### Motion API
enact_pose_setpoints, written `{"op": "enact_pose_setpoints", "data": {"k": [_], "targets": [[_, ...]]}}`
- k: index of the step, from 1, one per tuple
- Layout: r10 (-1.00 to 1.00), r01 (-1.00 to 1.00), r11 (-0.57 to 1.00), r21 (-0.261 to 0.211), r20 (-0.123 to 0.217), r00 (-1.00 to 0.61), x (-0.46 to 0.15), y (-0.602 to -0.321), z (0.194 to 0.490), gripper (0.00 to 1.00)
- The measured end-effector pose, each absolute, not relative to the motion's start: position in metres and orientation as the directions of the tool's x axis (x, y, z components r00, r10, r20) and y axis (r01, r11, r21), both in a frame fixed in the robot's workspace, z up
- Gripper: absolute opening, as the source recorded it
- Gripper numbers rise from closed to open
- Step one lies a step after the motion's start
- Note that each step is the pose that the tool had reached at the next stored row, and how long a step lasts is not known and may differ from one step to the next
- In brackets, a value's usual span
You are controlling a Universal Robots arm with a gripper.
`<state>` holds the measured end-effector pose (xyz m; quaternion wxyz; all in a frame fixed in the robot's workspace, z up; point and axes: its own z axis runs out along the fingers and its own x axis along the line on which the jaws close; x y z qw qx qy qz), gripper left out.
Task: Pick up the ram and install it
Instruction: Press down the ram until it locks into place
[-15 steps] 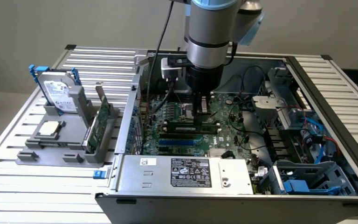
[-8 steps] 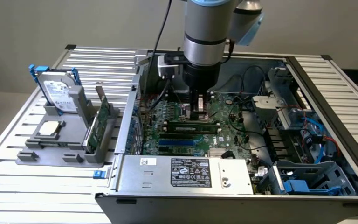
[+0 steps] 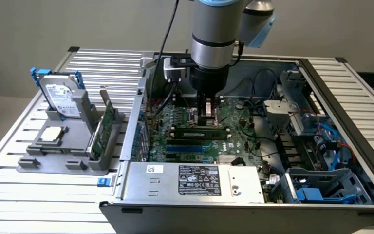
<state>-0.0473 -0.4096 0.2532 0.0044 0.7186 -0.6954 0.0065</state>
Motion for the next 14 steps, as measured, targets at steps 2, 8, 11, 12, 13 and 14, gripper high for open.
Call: {"op": "enact_pose_setpoints", "data": {"k": [2, 8, 11, 12, 13, 14], "targets": [[-0.999, -0.999, -0.033, -0.003, 0.015, 0.033, -0.0473, -0.4095, 0.2532, 0.11], [-0.999, -0.999, -0.033, -0.003, 0.015, 0.033, -0.0473, -0.4095, 0.2532, 0.11], [-0.999, -0.999, -0.033, -0.003, 0.015, 0.033, -0.0473, -0.4096, 0.2530, 0.11], [-0.999, -0.999, -0.033, -0.003, 0.015, 0.033, -0.0474, -0.4096, 0.2520, 0.11], [-0.999, -0.999, -0.033, -0.003, 0.016, 0.033, -0.0473, -0.4096, 0.2502, 0.11], [-0.999, -0.999, -0.033, -0.003, 0.015, 0.032, -0.0475, -0.4095, 0.2484, 0.11]]}}
